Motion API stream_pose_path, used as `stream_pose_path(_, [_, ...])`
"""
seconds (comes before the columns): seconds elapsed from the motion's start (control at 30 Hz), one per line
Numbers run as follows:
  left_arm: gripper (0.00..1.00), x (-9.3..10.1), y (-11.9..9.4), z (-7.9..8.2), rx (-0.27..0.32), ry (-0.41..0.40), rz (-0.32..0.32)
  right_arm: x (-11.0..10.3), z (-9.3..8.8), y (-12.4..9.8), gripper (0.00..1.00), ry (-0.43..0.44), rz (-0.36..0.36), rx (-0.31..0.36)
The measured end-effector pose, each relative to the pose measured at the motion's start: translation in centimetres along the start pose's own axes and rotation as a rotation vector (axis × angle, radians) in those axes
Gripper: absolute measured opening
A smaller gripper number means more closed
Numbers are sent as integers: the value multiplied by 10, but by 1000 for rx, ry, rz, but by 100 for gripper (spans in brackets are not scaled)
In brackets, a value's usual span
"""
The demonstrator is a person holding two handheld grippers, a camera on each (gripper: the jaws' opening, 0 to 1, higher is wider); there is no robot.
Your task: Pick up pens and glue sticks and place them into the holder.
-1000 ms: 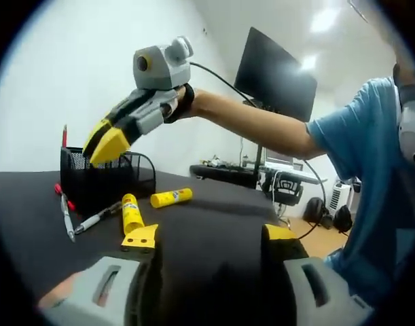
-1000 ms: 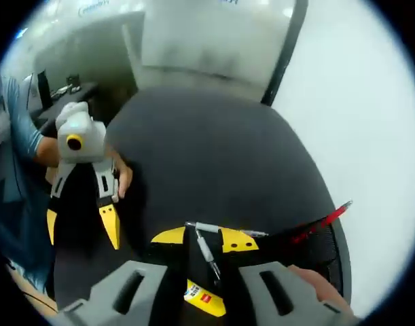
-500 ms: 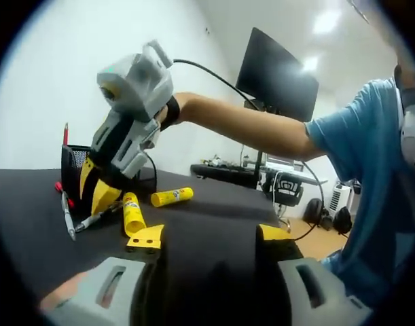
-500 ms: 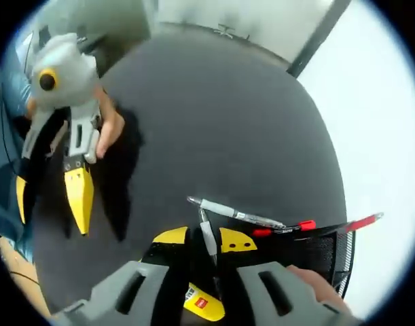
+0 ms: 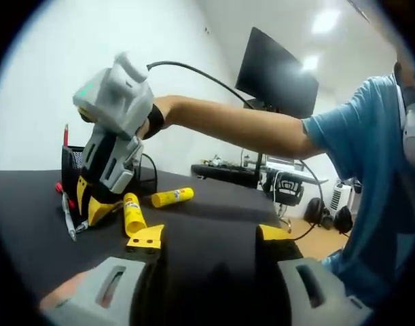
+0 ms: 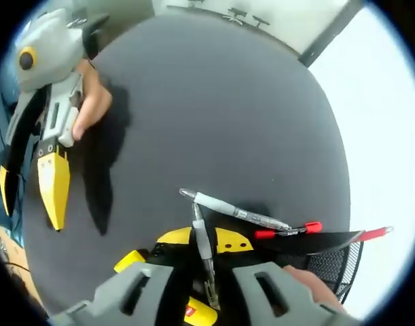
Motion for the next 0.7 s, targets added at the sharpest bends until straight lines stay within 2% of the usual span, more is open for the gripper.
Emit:
stream_pose_path(0.2, [49, 0, 0, 0, -1, 7, 1, -3, 0, 4, 7, -2, 23, -20])
stream_pose_path(0.47, [49, -1, 0, 0, -1, 10, 4, -2, 0, 1, 5, -19, 13, -23])
stream_pose_path(0.53, [49, -1, 0, 0, 0, 9, 4, -3, 1, -4, 5, -24, 7, -15])
stream_pose_path(0.7, [49, -1, -1, 0, 0, 8, 6, -7, 4, -19, 4, -19, -28, 56])
Point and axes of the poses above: the point that each gripper's makers call its tool centre point, and the gripper's own axes: y roughly forward along the fingers, x roughly to its right, z roughly out of its top, the point moved 8 cm from there along -y, roughly backward along the fingers, and after that the axes turned 11 degrees about z, right-handed, at the moved point
